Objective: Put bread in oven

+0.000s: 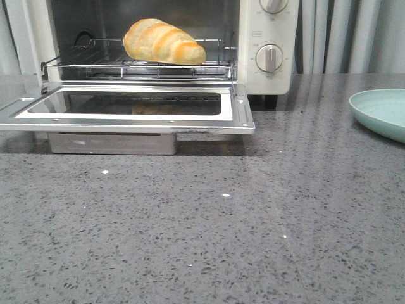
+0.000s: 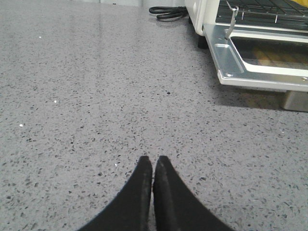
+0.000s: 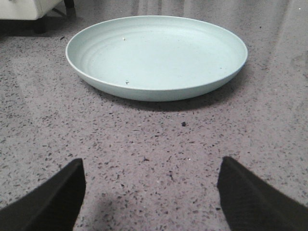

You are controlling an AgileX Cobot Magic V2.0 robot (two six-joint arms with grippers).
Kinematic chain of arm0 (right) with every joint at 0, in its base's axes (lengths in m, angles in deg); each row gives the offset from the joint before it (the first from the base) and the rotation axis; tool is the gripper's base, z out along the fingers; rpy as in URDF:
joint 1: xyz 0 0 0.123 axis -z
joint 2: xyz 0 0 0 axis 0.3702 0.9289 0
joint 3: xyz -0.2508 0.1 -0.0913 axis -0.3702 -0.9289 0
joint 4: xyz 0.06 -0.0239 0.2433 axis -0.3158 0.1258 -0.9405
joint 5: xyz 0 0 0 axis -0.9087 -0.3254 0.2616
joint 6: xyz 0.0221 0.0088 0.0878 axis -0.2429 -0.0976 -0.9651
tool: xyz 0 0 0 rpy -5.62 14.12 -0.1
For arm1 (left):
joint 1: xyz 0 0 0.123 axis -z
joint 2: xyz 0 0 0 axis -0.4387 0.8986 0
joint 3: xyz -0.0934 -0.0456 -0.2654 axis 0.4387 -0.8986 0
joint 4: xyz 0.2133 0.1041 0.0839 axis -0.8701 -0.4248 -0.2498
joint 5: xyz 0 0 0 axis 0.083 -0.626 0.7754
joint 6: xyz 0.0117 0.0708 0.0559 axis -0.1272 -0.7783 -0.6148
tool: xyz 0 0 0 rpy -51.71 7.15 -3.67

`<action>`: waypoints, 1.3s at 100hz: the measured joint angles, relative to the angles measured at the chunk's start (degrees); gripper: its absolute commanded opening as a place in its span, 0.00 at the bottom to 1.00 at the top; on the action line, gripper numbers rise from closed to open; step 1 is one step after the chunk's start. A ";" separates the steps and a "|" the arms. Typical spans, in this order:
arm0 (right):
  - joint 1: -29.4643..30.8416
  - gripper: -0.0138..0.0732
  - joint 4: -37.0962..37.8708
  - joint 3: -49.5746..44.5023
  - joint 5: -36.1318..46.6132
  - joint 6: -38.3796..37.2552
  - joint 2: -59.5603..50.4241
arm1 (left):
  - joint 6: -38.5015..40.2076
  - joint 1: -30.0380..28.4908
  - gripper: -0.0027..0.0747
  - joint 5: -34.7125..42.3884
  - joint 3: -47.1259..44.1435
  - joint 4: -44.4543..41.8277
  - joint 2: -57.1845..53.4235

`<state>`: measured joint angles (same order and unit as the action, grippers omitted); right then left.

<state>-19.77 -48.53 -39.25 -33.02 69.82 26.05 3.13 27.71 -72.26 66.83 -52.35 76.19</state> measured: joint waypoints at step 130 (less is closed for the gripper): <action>0.00 0.75 9.41 0.00 -0.42 0.00 0.00 | 0.00 0.00 0.01 0.00 0.00 0.04 0.00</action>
<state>-19.77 -39.12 -39.25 -33.44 69.82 26.05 3.13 27.71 -72.26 66.83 -52.31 76.19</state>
